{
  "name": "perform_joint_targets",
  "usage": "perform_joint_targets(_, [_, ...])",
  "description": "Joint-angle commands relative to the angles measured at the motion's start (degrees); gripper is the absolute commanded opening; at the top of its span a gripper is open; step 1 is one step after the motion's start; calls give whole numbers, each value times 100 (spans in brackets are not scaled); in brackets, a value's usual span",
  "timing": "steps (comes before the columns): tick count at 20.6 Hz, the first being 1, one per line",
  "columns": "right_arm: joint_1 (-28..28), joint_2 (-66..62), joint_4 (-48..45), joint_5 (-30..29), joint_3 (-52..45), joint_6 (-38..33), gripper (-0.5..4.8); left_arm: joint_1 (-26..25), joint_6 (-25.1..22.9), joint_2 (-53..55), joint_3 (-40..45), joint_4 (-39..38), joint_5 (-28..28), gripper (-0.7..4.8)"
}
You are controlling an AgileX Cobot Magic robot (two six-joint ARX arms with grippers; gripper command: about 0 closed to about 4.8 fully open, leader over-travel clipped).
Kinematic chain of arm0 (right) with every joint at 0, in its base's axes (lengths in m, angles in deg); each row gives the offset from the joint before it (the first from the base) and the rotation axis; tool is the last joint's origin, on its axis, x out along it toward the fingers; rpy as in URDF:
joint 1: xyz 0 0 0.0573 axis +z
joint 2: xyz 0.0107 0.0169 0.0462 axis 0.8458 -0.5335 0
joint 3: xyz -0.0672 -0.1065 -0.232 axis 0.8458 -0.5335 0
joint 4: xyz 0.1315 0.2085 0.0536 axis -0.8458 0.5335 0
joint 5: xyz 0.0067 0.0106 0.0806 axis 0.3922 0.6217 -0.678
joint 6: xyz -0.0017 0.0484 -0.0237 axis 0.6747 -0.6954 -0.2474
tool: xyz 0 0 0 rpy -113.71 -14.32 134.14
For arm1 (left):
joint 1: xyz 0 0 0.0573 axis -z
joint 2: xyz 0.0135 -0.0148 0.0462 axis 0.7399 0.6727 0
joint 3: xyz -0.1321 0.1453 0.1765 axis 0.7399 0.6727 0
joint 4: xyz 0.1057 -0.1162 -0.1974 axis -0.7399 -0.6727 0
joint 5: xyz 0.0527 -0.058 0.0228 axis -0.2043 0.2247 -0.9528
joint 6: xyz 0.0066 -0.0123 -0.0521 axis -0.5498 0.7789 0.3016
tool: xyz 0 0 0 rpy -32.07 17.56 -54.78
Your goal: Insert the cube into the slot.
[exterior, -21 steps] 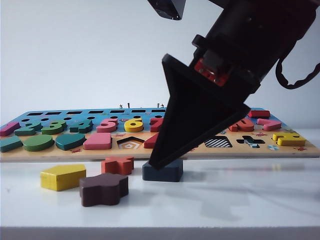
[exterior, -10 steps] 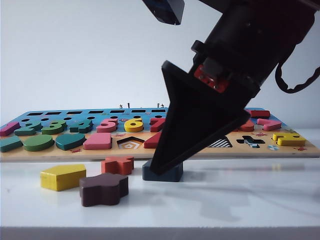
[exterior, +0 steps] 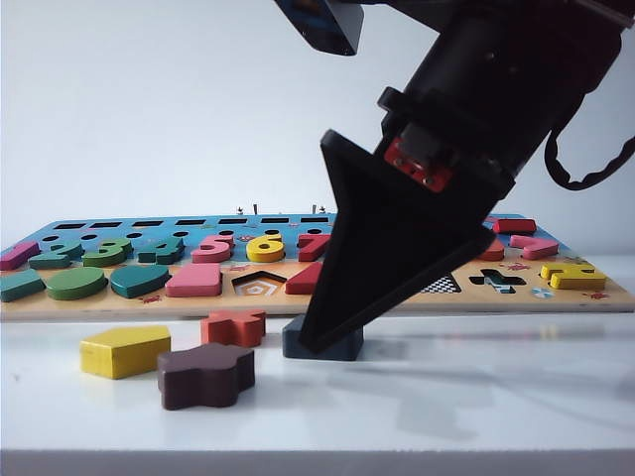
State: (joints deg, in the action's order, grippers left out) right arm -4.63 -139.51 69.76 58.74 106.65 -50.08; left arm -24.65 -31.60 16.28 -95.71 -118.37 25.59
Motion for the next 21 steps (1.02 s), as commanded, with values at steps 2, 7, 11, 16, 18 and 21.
perform_joint_targets(2, [22, -52, -83, -17, 28, 22, 287, 2, -42, -2, -28, 37, 22, 17])
perform_joint_targets(7, [22, -109, -125, -15, 28, 22, 268, 2, -39, -2, -28, 37, 24, 17])
perform_joint_targets(11, [22, -109, -125, -15, 28, 24, 208, 2, -39, -2, -28, 37, 24, 17])
perform_joint_targets(16, [22, -107, -131, 98, 31, 26, 183, 2, -39, -2, -28, 42, 24, 17])
perform_joint_targets(18, [22, -79, -173, 190, 35, 26, 177, 2, -39, -2, -28, 42, 24, 17])
perform_joint_targets(21, [22, 131, -186, 280, 98, 208, 175, 2, -39, -2, -31, 42, 24, 17])
